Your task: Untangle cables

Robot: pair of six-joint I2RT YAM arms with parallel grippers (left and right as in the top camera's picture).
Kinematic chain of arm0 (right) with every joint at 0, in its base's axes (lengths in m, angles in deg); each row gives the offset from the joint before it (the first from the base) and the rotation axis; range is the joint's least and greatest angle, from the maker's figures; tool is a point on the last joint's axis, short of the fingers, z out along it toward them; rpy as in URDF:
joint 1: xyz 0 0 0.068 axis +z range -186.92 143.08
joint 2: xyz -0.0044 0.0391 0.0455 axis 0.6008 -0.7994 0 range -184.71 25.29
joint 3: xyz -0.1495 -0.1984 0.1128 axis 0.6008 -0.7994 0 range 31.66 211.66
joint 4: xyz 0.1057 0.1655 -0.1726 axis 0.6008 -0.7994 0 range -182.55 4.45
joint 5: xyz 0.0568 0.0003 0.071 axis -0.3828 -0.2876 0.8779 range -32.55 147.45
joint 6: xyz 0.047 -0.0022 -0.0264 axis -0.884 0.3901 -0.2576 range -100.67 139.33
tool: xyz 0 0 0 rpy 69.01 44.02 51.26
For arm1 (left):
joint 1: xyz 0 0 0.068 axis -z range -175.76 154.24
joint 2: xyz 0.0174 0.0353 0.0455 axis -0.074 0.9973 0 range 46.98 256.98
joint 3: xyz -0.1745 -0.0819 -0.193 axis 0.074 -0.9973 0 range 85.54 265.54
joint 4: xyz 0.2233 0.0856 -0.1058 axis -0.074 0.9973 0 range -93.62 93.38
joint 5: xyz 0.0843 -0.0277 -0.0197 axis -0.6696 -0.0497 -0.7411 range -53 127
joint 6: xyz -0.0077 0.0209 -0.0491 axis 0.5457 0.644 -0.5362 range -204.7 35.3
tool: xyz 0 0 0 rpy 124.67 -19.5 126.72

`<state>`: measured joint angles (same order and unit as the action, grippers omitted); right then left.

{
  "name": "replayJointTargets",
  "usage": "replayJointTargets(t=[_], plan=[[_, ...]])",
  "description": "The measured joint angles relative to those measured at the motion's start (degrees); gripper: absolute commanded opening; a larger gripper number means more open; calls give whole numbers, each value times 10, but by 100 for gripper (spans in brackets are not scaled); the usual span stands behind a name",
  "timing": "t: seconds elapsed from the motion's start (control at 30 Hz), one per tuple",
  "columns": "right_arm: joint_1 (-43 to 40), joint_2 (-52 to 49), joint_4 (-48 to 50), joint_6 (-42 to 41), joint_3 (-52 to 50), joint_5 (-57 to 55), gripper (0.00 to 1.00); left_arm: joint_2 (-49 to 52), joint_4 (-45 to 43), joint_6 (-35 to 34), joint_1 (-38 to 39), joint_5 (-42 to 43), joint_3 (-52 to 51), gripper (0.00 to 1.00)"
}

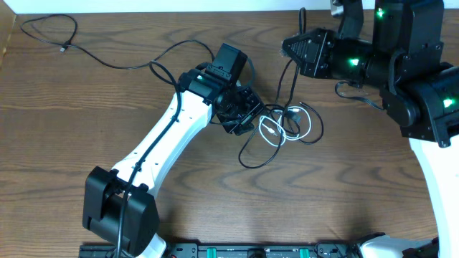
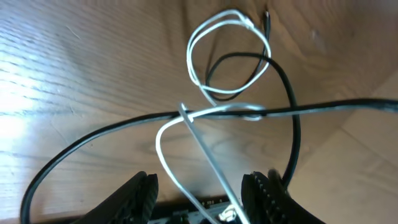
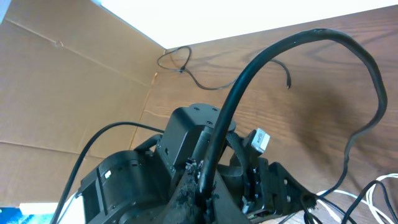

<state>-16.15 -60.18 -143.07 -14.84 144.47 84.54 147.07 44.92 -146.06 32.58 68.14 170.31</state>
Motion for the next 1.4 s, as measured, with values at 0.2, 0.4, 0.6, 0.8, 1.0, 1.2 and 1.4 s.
replayJointTargets(t=[0.2, 0.4, 0.6, 0.8, 1.0, 1.2, 1.4], plan=[[0, 0, 0, -2, 0, 1, 1, 0, -12, -2, 0, -15, 0, 47], [0, 0, 0, -2, 0, 2, 1, 0, -12, -3, 0, -9, 0, 41], [0, 0, 0, -2, 0, 2, 1, 0, -12, -15, 2, 14, 0, 38], [0, 0, 0, -2, 0, 4, 1, 0, -12, -37, 14, 22, 0, 38], [0, 0, 0, -2, 0, 6, 1, 0, -12, -50, 17, 22, 0, 29], [0, 0, -1, -2, 0, 10, 1, 0, -13, -52, 17, 22, 0, 14], [0, 0, -16, -2, 0, 7, 1, 0, -13, -47, 17, 19, 0, 8]])
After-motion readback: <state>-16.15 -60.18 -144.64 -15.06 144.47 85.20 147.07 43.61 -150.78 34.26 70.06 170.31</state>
